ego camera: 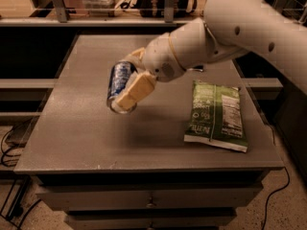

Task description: Pick pepsi can

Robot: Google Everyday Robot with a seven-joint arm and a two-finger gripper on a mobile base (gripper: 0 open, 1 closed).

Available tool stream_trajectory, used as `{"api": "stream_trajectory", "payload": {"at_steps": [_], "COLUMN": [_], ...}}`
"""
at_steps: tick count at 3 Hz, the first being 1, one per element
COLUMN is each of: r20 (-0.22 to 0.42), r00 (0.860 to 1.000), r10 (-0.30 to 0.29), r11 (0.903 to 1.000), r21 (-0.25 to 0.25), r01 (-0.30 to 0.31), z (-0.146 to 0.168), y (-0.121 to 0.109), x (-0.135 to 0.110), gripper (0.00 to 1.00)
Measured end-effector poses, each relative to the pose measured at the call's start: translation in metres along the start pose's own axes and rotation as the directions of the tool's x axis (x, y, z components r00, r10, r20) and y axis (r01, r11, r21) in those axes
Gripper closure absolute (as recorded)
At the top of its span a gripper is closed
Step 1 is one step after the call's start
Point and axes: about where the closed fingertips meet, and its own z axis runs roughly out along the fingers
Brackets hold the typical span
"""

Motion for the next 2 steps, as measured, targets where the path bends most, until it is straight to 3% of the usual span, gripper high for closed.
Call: {"api": "stream_trajectory", "payload": {"at_steps": [1, 2], "r20": [0.063, 0.088], "r00": [0.992, 0.984], "r10": [-0.113, -0.153], "r11": [0.9900, 0.9804], "r21": [0.092, 0.138], "r01": [0.107, 0.140], "z": [-0.059, -0.079], "y": [-0.029, -0.037], "x": [-0.048, -0.074], "gripper": [1.00, 1.00]}}
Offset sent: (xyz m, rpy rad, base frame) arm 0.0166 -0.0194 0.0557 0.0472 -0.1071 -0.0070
